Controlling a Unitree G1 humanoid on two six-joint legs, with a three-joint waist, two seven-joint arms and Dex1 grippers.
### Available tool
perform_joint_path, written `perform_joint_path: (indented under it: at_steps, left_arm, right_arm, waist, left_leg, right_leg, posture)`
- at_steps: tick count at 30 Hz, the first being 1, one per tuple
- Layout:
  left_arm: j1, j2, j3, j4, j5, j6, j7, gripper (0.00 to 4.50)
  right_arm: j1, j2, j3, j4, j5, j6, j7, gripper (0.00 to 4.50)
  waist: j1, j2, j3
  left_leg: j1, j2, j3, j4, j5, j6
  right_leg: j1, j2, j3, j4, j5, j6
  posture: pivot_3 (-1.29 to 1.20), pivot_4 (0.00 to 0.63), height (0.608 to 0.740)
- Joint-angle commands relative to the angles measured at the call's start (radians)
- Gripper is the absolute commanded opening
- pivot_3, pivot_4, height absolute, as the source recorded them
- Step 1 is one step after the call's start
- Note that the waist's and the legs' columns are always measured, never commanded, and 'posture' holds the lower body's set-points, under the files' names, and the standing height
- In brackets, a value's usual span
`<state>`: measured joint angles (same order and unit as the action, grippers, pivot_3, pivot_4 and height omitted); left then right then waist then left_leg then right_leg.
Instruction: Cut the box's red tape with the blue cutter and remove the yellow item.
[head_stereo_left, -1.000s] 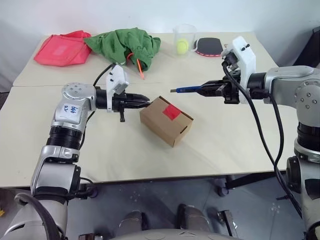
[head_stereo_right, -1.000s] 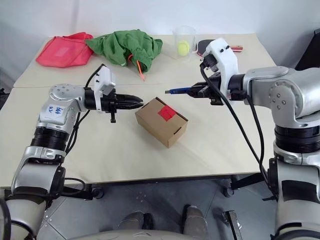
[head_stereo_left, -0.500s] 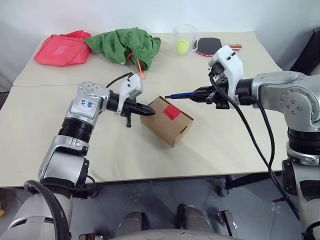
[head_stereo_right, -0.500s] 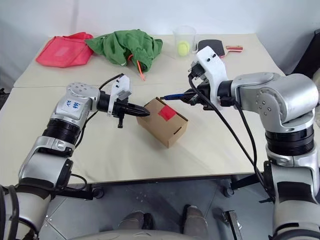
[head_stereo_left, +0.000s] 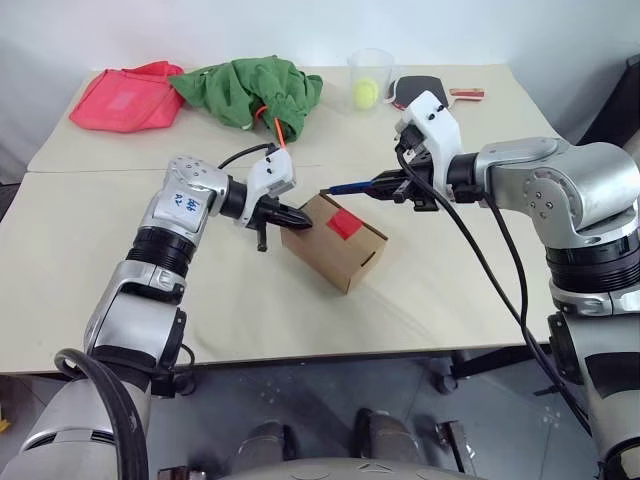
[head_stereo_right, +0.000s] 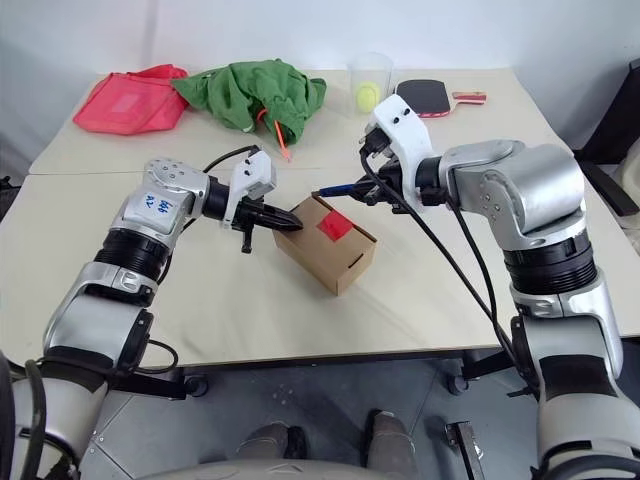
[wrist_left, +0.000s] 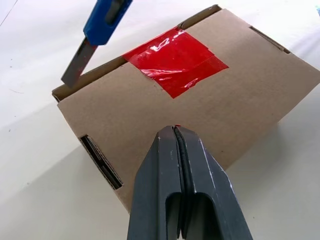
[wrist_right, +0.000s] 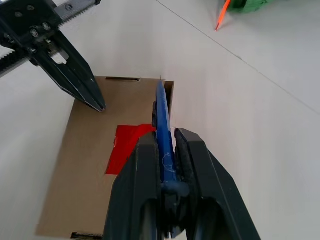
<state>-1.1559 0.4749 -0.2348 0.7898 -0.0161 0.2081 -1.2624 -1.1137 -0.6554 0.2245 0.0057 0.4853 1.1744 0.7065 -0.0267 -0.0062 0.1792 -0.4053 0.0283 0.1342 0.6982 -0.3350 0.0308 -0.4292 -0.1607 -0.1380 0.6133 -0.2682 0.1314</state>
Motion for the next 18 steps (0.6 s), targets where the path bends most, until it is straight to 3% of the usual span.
perform_joint_path:
  at_steps: [1,18]
  left_arm:
    - [-0.013,-0.006,-0.007,0.007,0.025,-0.001,0.011,0.0]
    - [-0.031,-0.033,-0.007,0.04,0.047,-0.008,0.038,0.0]
  right_arm:
    - [-0.013,-0.001,-0.006,0.0,-0.025,-0.037,0.025,0.16]
    - [-0.001,-0.067,0.078,-0.014,-0.106,-0.038,0.134,0.16]
  waist:
    - [0.0,0.0,0.0]
    - [0.001,0.0,0.0]
  left_leg:
    - [0.0,0.0,0.0,0.0,0.0,0.0]
    - [0.0,0.0,0.0,0.001,0.0,0.0]
  right_leg:
    - [0.0,0.0,0.0,0.0,0.0,0.0]
    - [0.0,0.0,0.0,0.001,0.0,0.0]
  posture:
    - [0.0,0.15,0.74]
    - [0.0,0.15,0.74]
